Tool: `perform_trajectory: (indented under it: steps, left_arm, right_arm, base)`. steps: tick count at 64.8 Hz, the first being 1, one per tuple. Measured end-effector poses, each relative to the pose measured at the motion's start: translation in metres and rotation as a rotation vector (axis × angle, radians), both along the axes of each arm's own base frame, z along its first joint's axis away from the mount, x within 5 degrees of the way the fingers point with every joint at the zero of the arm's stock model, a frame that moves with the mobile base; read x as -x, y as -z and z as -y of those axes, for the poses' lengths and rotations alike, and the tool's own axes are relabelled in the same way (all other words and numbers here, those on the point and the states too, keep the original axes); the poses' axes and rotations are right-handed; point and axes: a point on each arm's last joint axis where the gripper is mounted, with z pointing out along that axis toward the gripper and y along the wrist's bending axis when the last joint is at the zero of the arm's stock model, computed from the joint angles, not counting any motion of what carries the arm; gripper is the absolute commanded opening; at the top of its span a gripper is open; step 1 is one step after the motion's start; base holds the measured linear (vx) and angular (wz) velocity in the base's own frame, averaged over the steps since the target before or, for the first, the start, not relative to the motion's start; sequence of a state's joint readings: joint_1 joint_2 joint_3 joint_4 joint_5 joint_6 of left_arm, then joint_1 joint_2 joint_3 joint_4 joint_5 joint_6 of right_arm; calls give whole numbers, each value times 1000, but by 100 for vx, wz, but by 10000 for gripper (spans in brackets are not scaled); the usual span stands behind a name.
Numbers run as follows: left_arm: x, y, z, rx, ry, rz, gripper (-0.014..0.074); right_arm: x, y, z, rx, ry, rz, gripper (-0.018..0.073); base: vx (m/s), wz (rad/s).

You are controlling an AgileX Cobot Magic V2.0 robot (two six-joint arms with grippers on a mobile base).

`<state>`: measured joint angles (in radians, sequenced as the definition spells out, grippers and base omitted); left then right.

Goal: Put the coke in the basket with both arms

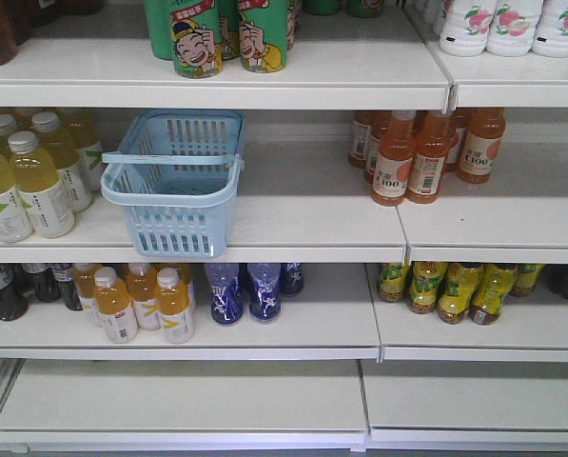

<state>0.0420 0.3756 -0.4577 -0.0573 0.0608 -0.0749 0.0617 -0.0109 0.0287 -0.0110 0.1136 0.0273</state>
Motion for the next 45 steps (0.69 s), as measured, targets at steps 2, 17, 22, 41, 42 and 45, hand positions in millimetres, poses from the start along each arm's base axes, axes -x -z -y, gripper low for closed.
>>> perform_trajectory:
  steps: [2, 17, 22, 41, 42, 45]
  left_arm:
    - [-8, -1, 0, 2, 2, -59, -6]
    - [-43, 11, -1, 11, 6, -262, -6]
    - [-48, 14, -1, 12, 6, -285, -4]
    - [-51, 16, -2, 14, 6, -297, 15]
    - [-51, 16, -2, 14, 6, -297, 17]
    - [-51, 16, -2, 14, 6, -297, 32]
  right_arm:
    - [0, 0, 0, 0, 0, 0, -10]
    - [0, 0, 0, 0, 0, 0, -10]
    - [0, 0, 0, 0, 0, 0, -10]
    - [0, 0, 0, 0, 0, 0, -10]
    - [0, 0, 0, 0, 0, 0, -10]
    - [0, 0, 0, 0, 0, 0, -10]
  base:
    - [0, 0]
    - [0, 0]
    - [0, 0]
    - [0, 0]
    - [0, 0]
    - [0, 0]
